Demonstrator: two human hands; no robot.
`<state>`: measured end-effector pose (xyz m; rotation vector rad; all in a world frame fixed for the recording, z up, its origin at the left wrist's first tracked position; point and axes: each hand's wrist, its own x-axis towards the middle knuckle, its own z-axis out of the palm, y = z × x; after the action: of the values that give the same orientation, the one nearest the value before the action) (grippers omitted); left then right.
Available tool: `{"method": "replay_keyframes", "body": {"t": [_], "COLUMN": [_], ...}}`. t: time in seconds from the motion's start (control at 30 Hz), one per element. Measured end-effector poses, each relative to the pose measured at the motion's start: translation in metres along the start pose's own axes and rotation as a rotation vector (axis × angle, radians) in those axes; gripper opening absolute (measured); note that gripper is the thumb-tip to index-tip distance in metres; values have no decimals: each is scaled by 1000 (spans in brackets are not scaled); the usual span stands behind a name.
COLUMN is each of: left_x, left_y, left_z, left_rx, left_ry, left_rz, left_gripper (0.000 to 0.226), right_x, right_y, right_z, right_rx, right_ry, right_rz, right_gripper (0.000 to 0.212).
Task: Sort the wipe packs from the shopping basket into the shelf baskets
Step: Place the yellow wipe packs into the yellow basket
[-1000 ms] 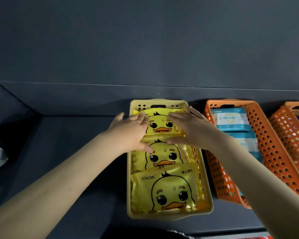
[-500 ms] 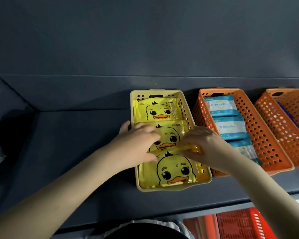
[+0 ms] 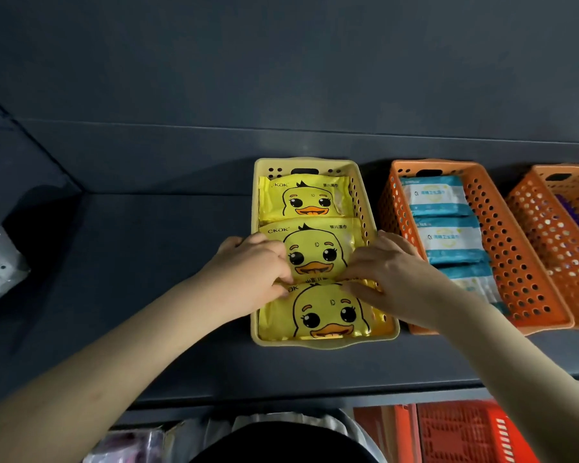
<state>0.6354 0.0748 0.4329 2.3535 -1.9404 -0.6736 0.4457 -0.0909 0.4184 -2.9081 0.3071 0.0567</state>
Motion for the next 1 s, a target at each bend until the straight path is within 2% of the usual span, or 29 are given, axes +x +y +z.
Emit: {"method": "replay_keyframes", "body": {"t": [0.33, 0.57, 0.8, 0.9, 1.0], "left_x": [-1, -7, -9, -11, -8], "left_y": [1, -2, 0, 0, 4], "left_z": [-4, -1, 3, 1, 3], "left_rx": [172, -9, 49, 36, 63], "left_ry": [-39, 58, 124, 112, 126], "left_rz": [-34, -56, -76, -79, -108], "left_gripper": [41, 26, 32, 37, 26], "right_x": [-11, -14, -13, -9, -1], "right_y": [-5, -5, -9, -13, -17], "right_z": [9, 10, 13, 14, 16], "right_rx": [-116, -101, -120, -137, -142], "right_ry": [133, 144, 184, 239, 272], "right_rz": [1, 53, 106, 150, 222], "right_gripper": [40, 40, 36, 28, 14]}}
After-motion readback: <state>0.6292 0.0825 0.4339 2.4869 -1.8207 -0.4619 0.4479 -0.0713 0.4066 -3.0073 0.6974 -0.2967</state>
